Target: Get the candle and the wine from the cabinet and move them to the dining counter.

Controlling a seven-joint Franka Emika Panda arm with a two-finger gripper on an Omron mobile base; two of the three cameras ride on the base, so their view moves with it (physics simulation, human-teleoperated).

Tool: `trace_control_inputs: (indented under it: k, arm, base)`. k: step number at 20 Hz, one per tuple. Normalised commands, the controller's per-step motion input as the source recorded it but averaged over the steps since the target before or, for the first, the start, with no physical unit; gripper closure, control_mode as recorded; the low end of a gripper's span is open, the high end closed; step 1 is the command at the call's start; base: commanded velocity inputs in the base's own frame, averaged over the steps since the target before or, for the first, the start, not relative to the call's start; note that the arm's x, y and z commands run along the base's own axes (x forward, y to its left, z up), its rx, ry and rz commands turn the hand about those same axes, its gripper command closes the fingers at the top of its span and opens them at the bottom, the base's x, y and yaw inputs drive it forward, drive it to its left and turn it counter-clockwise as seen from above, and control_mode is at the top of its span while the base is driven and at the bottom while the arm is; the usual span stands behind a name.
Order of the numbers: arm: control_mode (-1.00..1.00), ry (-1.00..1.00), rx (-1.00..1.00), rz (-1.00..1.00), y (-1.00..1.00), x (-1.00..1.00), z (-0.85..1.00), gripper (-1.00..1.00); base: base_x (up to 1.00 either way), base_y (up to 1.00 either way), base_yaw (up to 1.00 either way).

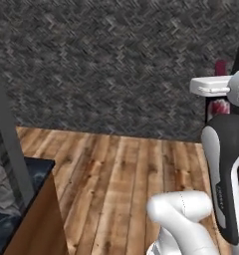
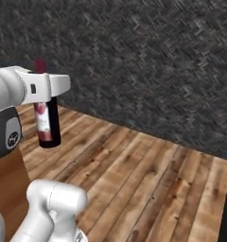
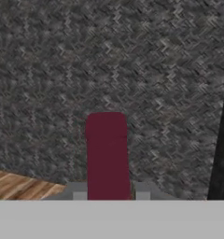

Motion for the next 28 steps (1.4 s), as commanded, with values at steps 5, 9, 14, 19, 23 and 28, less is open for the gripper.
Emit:
trace_control_inputs:
  k: [5,9,14,19,23,28]
  arm:
    - [1.00,0.00,0.00,0.00,0.00,0.00,0.00,1.00]
    - [1.00,0.00,0.00,0.00,0.00,0.00,0.00,1.00]
    - [1.00,0.00,0.00,0.00,0.00,0.00,0.00,1.00]
    - [1.00,0.00,0.00,0.00,0.00,0.00,0.00,1.00]
    - [1.00,0.00,0.00,0.00,0.00,0.00,0.00,1.00]
    - [1.00,0.00,0.00,0.00,0.00,0.00,0.00,1.00]
  base:
    - [0.92,-0.87,0.38]
    - [0.79,-0.55,0.64]
    - [0.72,-0.37,0.73]
    - [0.71,-0.26,0.79]
    - [0.71,-0.28,0.78]
    - [0.71,-0.42,0.72]
